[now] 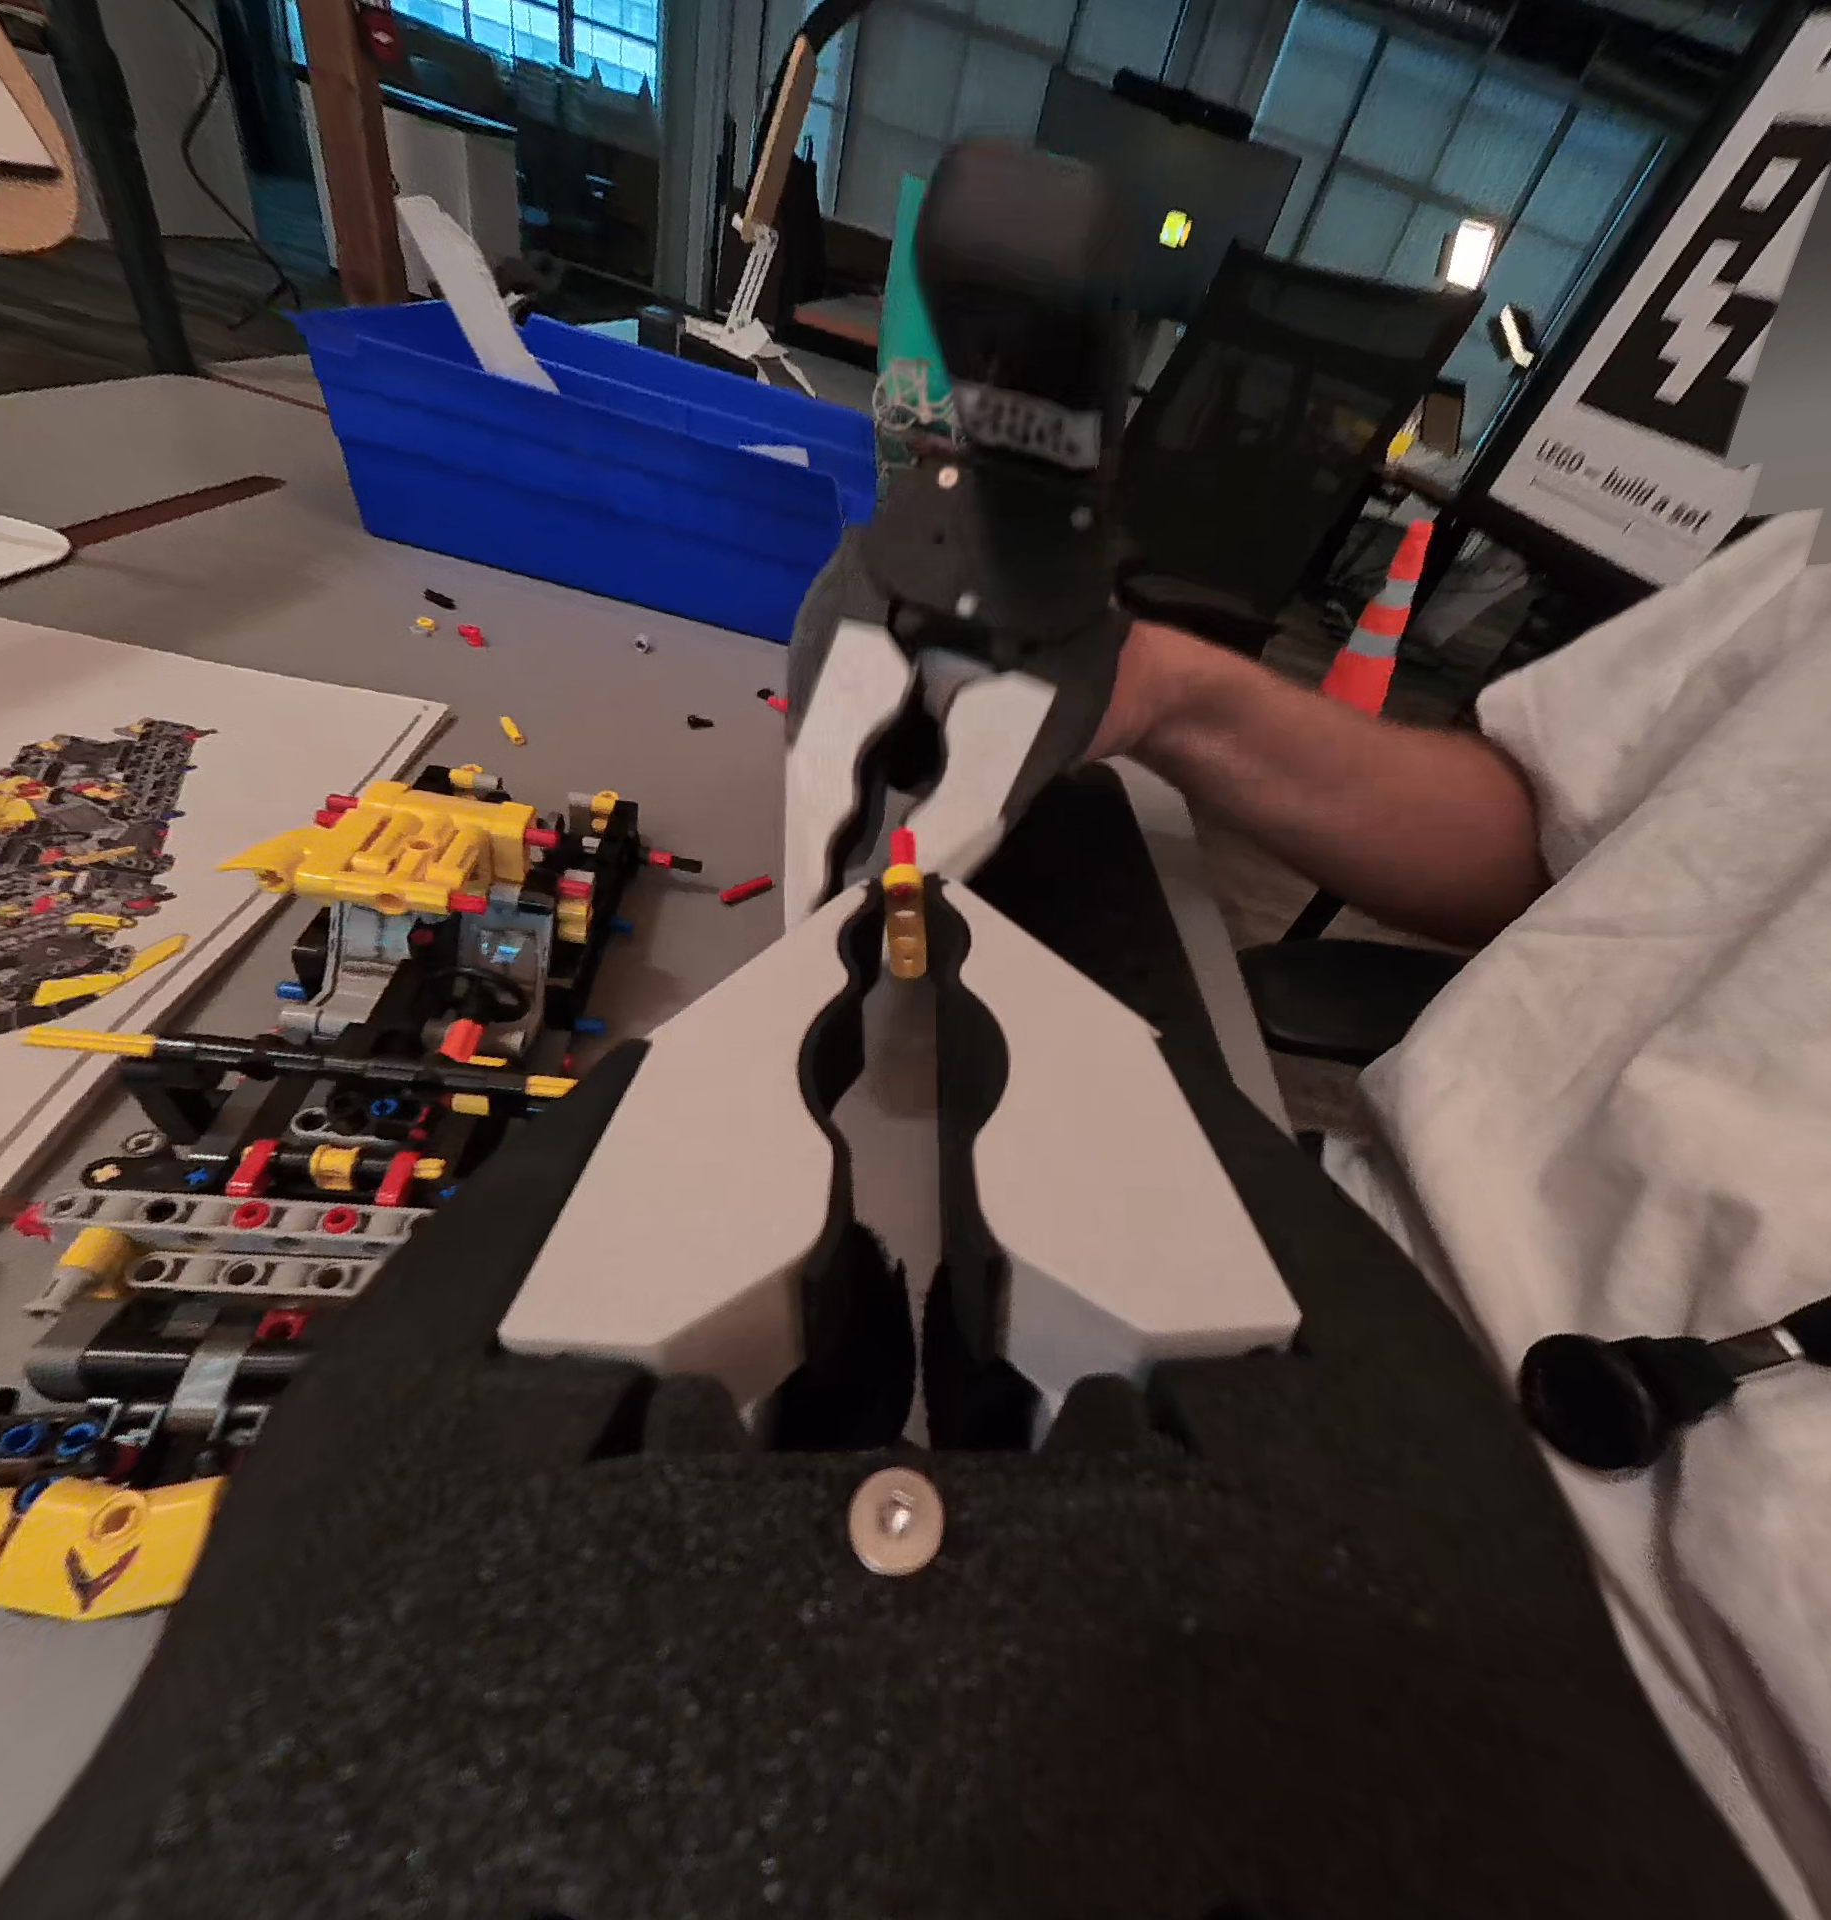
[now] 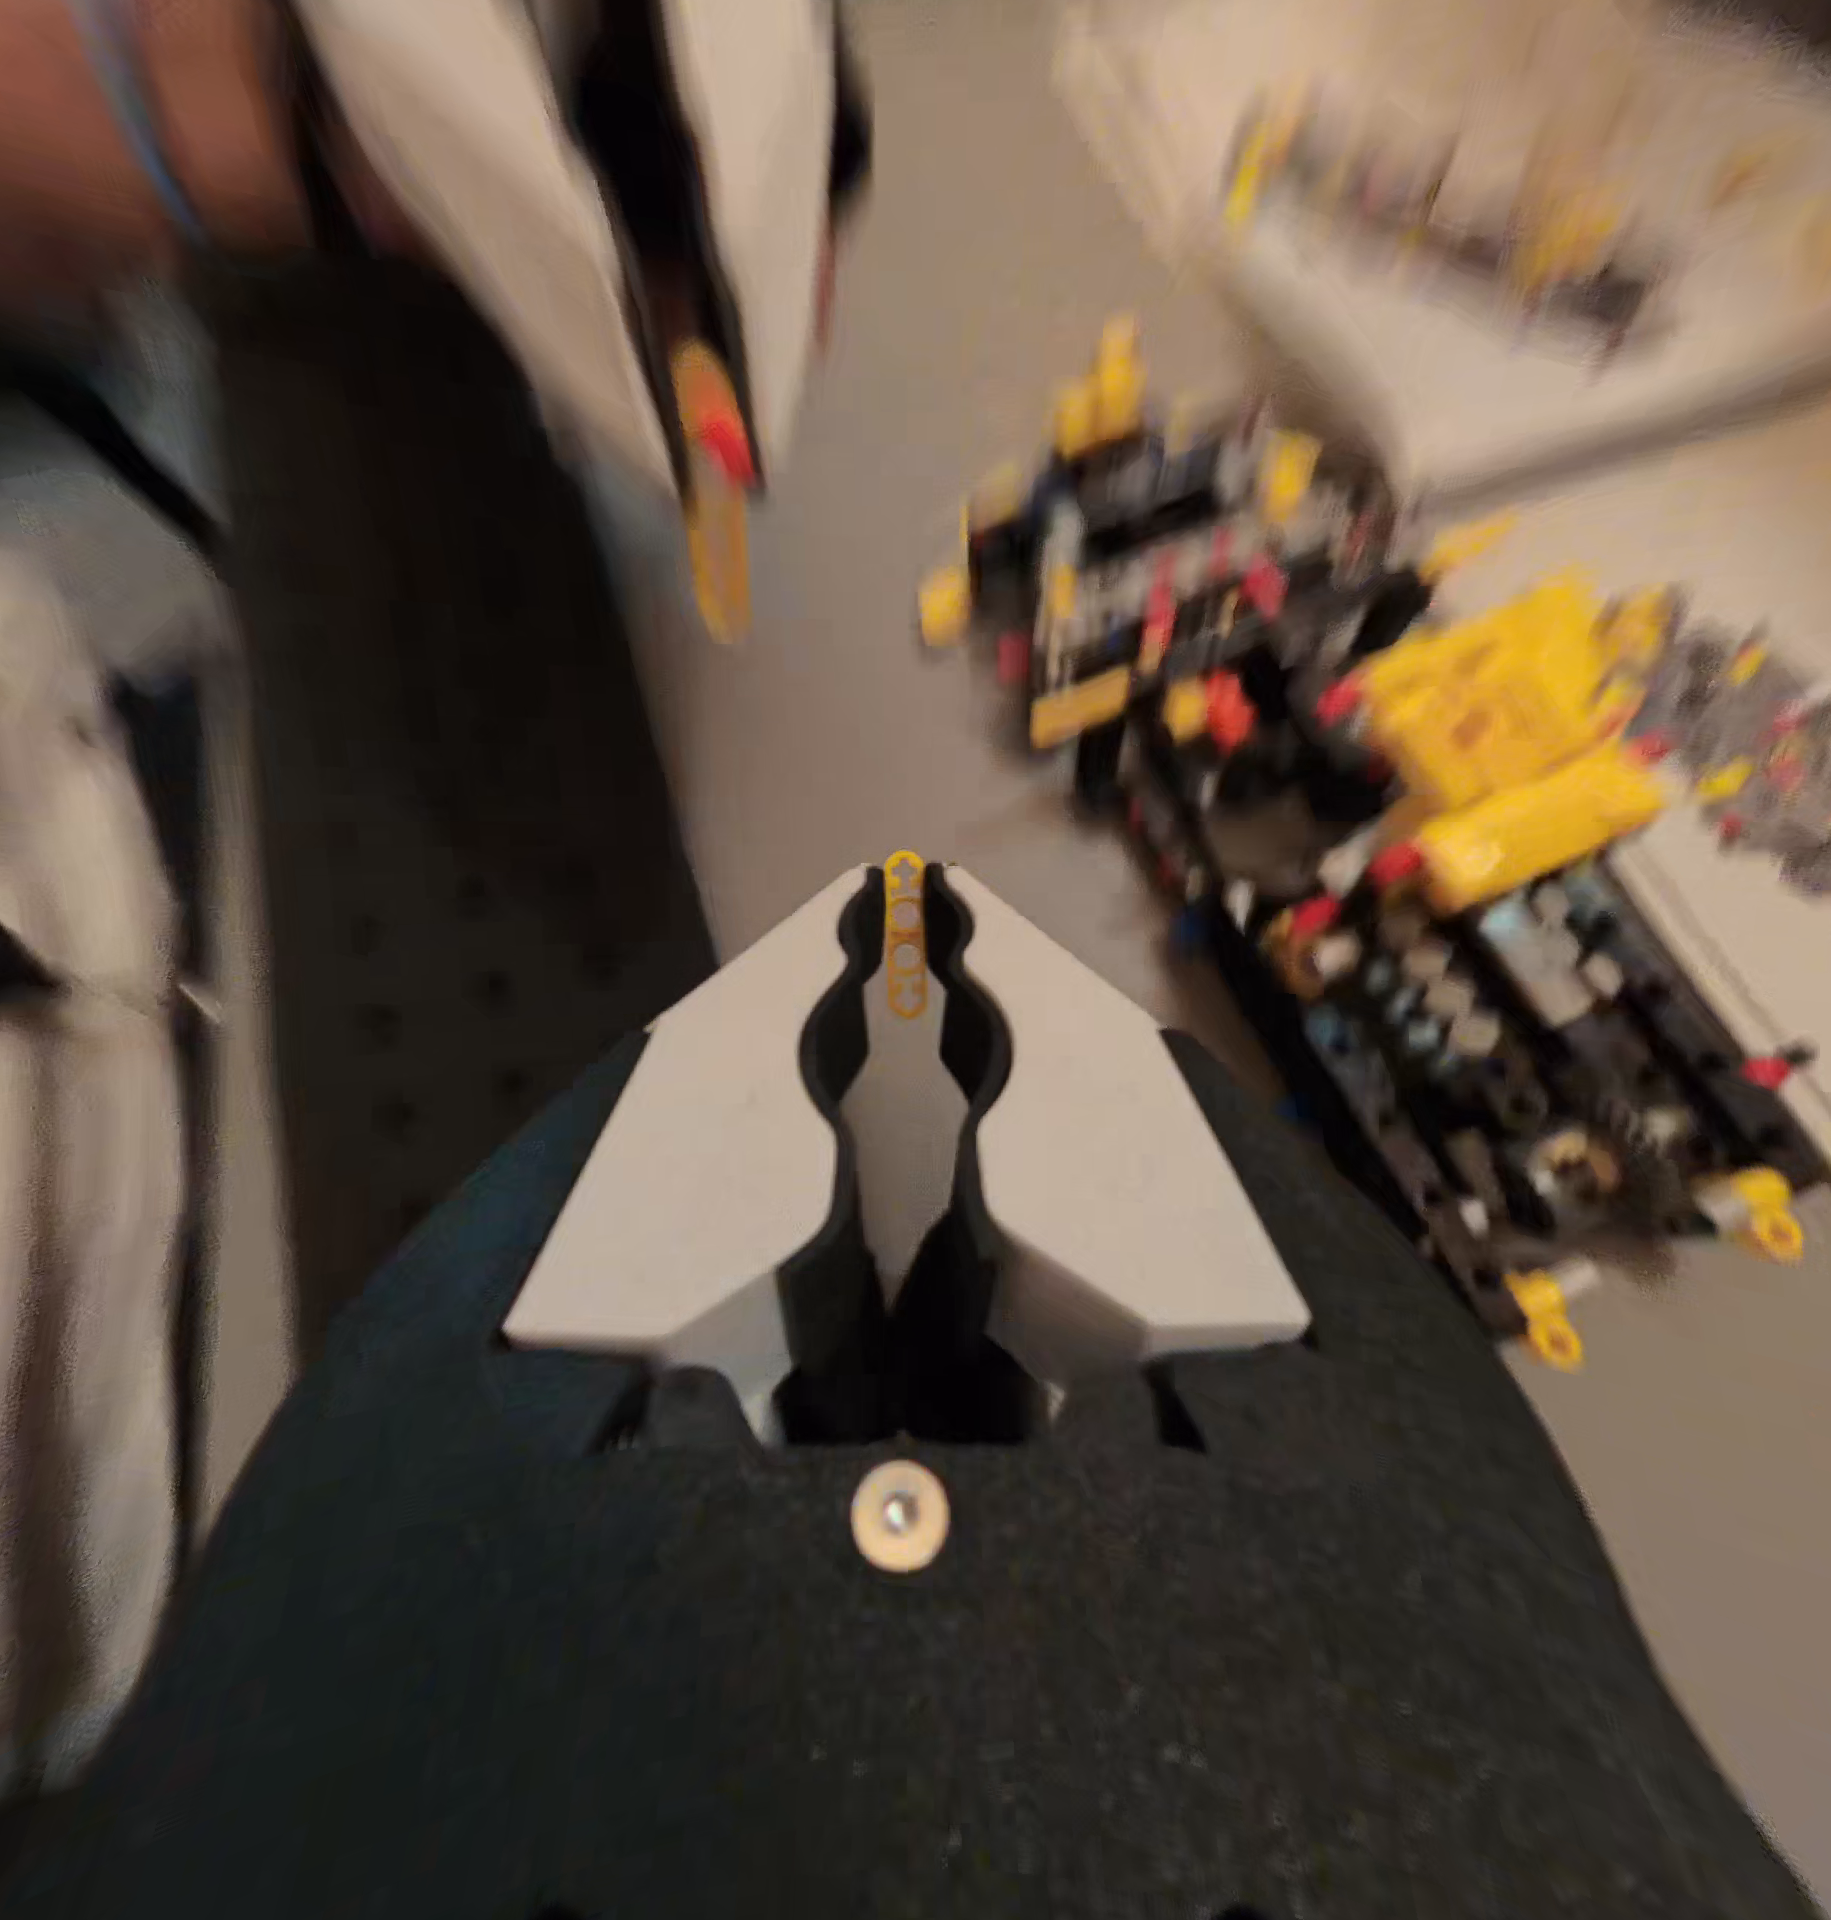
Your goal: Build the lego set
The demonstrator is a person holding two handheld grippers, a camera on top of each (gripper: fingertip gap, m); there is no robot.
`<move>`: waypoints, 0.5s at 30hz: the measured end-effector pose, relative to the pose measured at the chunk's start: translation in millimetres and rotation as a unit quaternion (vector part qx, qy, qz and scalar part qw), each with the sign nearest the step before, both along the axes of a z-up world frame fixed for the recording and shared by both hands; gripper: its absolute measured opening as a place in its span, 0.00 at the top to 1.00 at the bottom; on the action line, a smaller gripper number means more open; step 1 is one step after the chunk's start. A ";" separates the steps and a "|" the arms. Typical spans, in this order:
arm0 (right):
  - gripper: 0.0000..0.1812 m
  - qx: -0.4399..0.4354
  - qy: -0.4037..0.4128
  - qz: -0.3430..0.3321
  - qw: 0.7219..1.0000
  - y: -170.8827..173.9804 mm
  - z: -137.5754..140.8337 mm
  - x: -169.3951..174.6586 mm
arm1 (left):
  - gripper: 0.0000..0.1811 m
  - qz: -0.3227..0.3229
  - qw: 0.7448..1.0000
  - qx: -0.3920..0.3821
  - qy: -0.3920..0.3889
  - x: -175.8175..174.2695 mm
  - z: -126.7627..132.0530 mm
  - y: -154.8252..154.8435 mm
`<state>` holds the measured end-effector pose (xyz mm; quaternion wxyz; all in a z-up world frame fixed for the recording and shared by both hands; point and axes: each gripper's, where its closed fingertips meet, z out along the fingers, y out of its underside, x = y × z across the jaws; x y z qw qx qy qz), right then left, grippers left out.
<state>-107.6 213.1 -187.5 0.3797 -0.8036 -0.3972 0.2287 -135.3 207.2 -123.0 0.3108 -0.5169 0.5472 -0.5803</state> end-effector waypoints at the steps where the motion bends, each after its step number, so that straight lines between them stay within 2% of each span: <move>1: 0.96 0.021 0.093 -0.006 0.995 1.9 29.8 -6.3 | 0.96 -0.006 1.000 -0.016 -0.002 -0.8 1.2 -0.6; 3: 0.96 0.045 0.247 -0.008 0.968 0.8 75.8 -10.9 | 0.96 -0.020 0.999 -0.043 -0.012 -1.9 4.5 -2.2; 4: 0.96 0.043 0.287 -0.003 0.957 -0.5 83.8 -13.1 | 0.96 -0.023 0.998 -0.056 -0.016 -2.0 5.5 -1.9; 8: 0.96 0.013 0.346 0.015 0.938 -5.5 80.9 -25.8 | 0.96 -0.026 0.996 -0.086 -0.021 -1.6 5.5 0.8; 15: 0.96 -0.010 0.350 0.012 0.937 -3.7 70.6 -27.6 | 0.96 -0.031 0.998 -0.060 -0.019 -0.5 1.9 -3.7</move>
